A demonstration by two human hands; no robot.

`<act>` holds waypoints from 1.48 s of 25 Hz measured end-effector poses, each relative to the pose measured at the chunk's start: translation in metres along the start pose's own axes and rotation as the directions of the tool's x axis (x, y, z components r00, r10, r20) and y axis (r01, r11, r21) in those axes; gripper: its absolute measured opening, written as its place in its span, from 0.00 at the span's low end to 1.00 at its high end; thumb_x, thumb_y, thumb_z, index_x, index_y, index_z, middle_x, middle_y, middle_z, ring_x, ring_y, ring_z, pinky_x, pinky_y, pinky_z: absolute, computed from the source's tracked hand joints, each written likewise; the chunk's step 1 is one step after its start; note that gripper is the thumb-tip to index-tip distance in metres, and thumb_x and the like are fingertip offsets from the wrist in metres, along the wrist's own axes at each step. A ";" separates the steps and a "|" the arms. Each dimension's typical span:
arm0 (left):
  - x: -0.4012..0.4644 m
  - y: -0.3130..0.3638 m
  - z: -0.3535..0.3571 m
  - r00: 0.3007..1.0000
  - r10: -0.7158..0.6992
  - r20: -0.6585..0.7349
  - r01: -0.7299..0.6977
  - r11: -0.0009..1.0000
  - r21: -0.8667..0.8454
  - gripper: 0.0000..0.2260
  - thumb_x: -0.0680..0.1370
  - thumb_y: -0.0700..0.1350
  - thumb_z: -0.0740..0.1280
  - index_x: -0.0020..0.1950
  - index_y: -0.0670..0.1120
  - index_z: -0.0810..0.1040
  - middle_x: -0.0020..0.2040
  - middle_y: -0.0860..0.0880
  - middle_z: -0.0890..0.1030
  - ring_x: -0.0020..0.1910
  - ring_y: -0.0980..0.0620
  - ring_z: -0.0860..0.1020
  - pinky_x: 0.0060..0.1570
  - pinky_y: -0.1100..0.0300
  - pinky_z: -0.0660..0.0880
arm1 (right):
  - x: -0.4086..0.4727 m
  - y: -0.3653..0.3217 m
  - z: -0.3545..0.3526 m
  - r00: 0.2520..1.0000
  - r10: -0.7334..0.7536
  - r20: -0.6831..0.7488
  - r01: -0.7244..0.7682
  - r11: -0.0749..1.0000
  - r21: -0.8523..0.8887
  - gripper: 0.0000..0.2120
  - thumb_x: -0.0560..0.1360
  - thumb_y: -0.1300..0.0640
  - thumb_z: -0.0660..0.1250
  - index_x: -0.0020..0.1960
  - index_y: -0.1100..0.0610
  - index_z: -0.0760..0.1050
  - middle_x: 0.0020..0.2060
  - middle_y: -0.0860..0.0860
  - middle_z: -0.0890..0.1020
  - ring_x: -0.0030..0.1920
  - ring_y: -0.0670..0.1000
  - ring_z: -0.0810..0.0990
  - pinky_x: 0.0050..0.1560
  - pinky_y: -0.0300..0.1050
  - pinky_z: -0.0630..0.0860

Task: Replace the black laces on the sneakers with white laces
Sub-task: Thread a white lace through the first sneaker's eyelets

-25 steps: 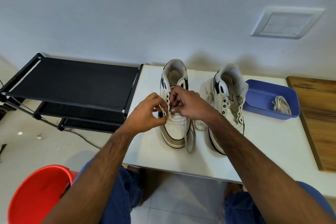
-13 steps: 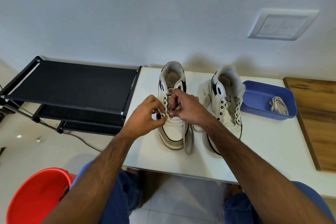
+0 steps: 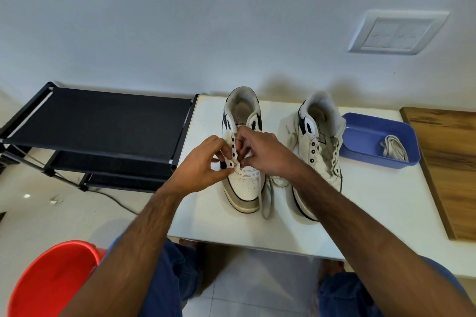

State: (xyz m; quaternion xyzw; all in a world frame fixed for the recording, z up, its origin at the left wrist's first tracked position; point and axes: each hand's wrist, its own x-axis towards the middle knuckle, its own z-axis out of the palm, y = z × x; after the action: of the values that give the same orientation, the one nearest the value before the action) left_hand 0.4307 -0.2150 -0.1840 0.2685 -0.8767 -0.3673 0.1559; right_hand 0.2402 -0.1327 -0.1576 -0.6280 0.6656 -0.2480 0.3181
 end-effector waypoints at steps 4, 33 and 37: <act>0.000 -0.002 -0.001 0.999 0.027 0.034 -0.027 1.000 0.008 0.14 0.74 0.44 0.78 0.54 0.51 0.77 0.52 0.58 0.75 0.50 0.56 0.78 0.53 0.56 0.80 | -0.001 0.002 0.006 0.997 -0.036 -0.063 0.034 0.999 -0.040 0.21 0.69 0.65 0.77 0.49 0.49 0.69 0.38 0.41 0.84 0.42 0.40 0.83 0.57 0.59 0.76; -0.003 0.001 -0.003 0.999 0.028 -0.041 -0.028 1.000 -0.003 0.11 0.73 0.44 0.78 0.51 0.51 0.79 0.49 0.57 0.79 0.49 0.56 0.81 0.50 0.58 0.82 | -0.008 0.008 0.009 0.995 -0.004 -0.098 0.022 0.984 0.178 0.22 0.70 0.65 0.77 0.54 0.51 0.69 0.38 0.41 0.85 0.43 0.41 0.83 0.63 0.63 0.71; -0.001 0.002 -0.001 0.997 0.071 -0.019 -0.069 0.992 0.105 0.08 0.75 0.44 0.77 0.49 0.53 0.80 0.50 0.58 0.76 0.48 0.58 0.79 0.49 0.55 0.81 | -0.006 0.006 0.005 0.998 0.034 -0.060 -0.025 0.988 0.154 0.22 0.70 0.65 0.76 0.53 0.48 0.68 0.38 0.39 0.85 0.42 0.40 0.83 0.63 0.65 0.71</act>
State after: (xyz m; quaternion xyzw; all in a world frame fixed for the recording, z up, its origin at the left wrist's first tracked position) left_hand 0.4311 -0.2140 -0.1821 0.2496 -0.9018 -0.3123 0.1642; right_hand 0.2403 -0.1263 -0.1646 -0.5837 0.6635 -0.3131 0.3479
